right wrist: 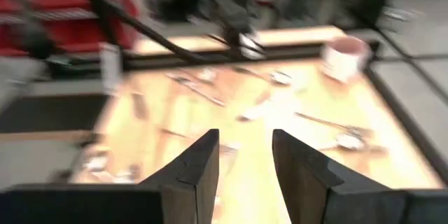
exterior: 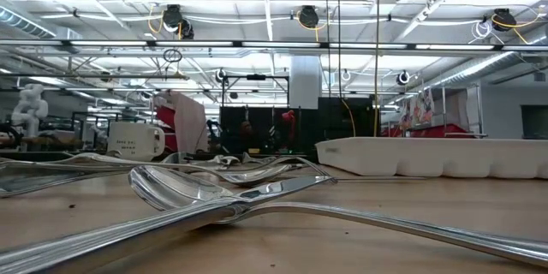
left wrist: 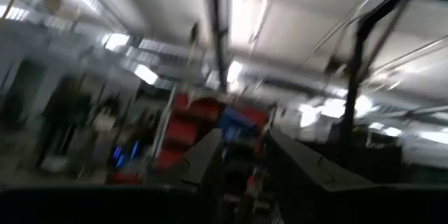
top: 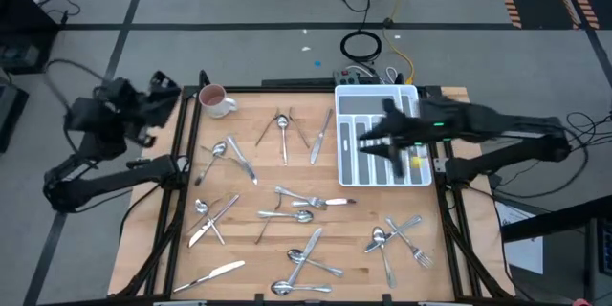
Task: Sort silverware
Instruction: Put the fork in the right section of the silverware tray
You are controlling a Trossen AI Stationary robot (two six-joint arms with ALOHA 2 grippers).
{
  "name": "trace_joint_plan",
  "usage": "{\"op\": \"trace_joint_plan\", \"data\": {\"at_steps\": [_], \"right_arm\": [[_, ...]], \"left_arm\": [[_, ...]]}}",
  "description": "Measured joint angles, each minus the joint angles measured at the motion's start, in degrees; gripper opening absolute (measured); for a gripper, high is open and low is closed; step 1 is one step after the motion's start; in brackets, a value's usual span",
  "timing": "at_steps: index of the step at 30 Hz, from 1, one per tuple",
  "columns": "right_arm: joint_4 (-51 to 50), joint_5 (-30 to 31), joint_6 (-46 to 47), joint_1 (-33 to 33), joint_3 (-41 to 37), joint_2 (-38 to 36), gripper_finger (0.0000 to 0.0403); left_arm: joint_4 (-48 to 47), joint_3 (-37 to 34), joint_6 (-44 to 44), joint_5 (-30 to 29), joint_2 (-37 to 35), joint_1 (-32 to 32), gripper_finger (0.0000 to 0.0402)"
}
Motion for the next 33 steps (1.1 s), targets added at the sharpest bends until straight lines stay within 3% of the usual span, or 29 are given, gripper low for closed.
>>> {"op": "trace_joint_plan", "data": {"at_steps": [6, 12, 15, 19, 24, 33], "right_arm": [[0.3, -0.7, -1.6, -4.3, 0.7, 12.6, 0.0141], [9.1, -2.7, -1.5, -6.6, 2.7, 22.6, 0.0216], [12.8, 3.8, -1.1, -7.7, 4.3, 27.2, 0.0262], [9.9, 12.4, 4.4, -10.4, 9.2, 33.1, 0.0301], [5.4, 14.0, 12.6, -12.9, 14.9, 40.3, 0.0305], [4.3, 8.3, 16.5, -13.2, 16.8, 49.9, 0.0299]], "left_arm": [[-13.5, 1.5, 1.3, -0.9, 2.8, 0.0, 0.0118], [-21.1, 1.6, 2.7, -5.6, 2.7, 0.1, 0.0118], [-26.4, 1.6, 2.7, -12.1, 2.6, 0.1, 0.0118], [-32.2, 1.6, 1.0, -18.0, 2.6, 0.1, 0.0118], [-37.4, 1.6, -1.8, -21.6, 2.5, 0.1, 0.0118], [-39.4, 1.6, -1.9, -21.6, 2.5, 0.1, 0.0118]]}}
